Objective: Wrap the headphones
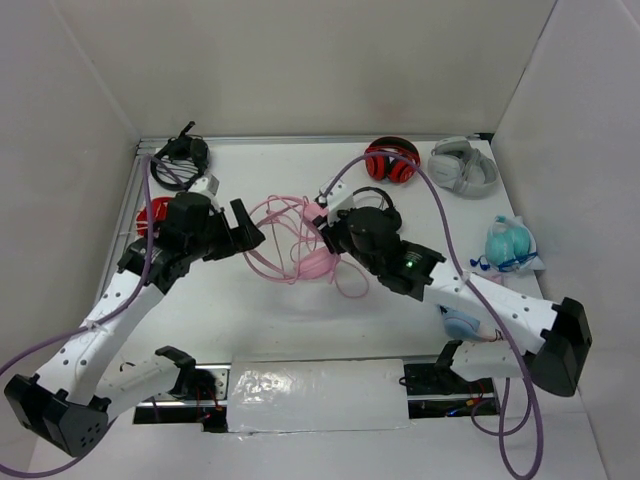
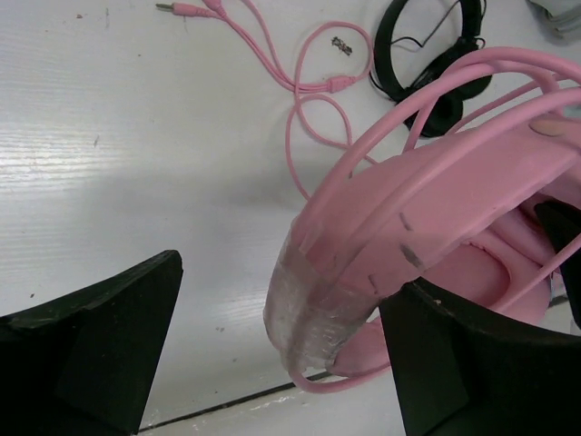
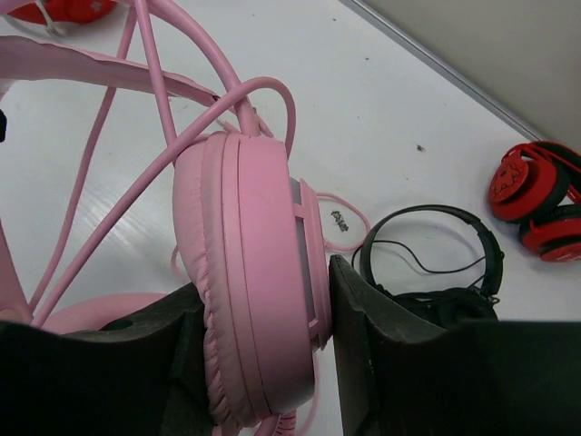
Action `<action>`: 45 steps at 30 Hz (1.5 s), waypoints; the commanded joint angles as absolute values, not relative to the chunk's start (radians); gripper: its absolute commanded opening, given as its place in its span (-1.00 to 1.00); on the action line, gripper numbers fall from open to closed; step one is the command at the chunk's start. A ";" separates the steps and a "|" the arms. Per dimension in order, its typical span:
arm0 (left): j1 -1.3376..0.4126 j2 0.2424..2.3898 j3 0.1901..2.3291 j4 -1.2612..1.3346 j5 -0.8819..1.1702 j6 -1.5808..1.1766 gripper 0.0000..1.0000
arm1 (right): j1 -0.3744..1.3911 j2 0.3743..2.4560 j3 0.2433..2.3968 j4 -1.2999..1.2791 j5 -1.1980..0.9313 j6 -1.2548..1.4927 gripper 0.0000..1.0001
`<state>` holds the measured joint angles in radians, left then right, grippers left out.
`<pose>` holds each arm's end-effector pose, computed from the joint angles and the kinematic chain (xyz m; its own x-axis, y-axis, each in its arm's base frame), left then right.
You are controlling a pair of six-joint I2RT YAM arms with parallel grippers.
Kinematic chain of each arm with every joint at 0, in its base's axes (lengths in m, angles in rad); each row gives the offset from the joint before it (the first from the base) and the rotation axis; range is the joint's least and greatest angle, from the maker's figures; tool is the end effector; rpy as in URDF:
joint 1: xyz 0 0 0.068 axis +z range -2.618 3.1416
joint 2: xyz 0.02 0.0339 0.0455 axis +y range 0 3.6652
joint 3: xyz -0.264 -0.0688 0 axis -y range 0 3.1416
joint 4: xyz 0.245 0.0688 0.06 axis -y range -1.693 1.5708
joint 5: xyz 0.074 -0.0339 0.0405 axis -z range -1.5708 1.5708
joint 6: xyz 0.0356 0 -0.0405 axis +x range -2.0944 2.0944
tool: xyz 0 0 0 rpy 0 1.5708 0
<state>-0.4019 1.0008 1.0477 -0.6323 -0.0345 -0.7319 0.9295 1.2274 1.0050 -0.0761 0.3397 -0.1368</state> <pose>0.1945 -0.0813 0.3466 -0.6219 -0.4614 -0.6328 -0.0687 0.8370 -0.5428 0.1807 0.2222 0.3349 -0.0972 -0.3452 -0.9335 -0.5837 0.7795 -0.2274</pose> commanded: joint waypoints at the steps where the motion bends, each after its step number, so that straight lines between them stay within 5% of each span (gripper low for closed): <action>1: -0.405 0.962 1.051 -0.618 -0.025 -0.701 0.96 | 0.943 1.109 1.020 0.008 0.253 -0.120 -1.00; 7: -0.410 0.962 1.006 -0.526 0.080 -0.632 0.02 | 0.950 1.103 1.006 -0.029 0.187 -0.086 -0.97; 13: -0.410 1.017 1.014 -0.491 0.129 -0.589 -0.48 | 0.954 1.109 0.997 -0.005 0.097 -0.083 -0.95; 15: -0.411 1.035 1.019 -0.483 0.132 -0.583 -0.51 | 0.954 1.114 1.005 -0.005 0.097 -0.075 -0.94; 17: -0.417 1.045 1.022 -0.468 0.144 -0.571 -1.00 | 0.953 1.118 1.015 -0.020 0.074 -0.071 -0.88; 20: -0.428 1.048 1.031 -0.457 0.079 -0.583 -1.00 | 0.954 1.138 1.054 -0.078 0.080 -0.037 -0.24; 21: -0.433 1.048 1.035 -0.451 0.051 -0.578 -1.00 | 0.953 1.149 1.066 -0.084 0.098 -0.022 0.60; 23: -0.433 1.054 1.068 -0.440 -0.039 -0.558 -1.00 | 0.954 1.151 1.066 -0.086 0.169 -0.002 0.99; 37: -0.416 1.108 1.497 -0.469 -0.250 -0.411 -1.00 | 0.855 0.810 0.802 -0.015 0.247 0.150 0.99; 45: -0.414 1.023 1.736 -0.343 0.205 -0.224 -1.00 | 0.749 0.882 0.612 0.237 0.033 0.060 0.99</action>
